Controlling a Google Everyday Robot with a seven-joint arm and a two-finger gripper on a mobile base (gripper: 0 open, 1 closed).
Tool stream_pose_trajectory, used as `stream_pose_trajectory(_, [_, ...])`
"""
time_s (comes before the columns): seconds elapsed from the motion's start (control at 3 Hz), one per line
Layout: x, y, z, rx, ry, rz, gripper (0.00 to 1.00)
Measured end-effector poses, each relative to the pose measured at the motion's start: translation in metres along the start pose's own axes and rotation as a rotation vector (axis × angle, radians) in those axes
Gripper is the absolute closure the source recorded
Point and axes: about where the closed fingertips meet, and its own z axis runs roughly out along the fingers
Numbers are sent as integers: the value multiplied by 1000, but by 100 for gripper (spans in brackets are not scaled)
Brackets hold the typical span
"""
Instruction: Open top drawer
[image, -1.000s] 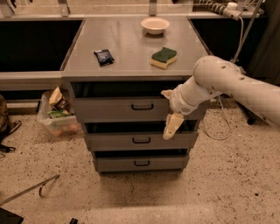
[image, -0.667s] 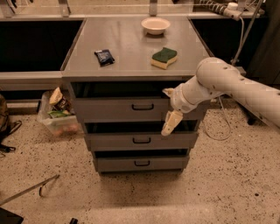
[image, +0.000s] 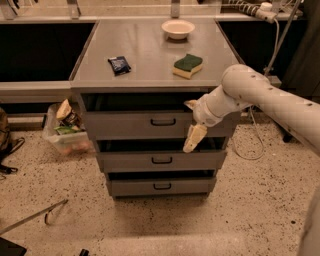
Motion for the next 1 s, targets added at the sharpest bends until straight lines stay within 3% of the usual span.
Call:
stream_pose_trajectory(0.33, [0,-9,27,-48,-17,-7,0])
stream_pose_trajectory(0.67, [5,0,42,-101,-35,10,0])
stream_pose_trajectory(1.0, [3,0,39,-103,-36,11,0])
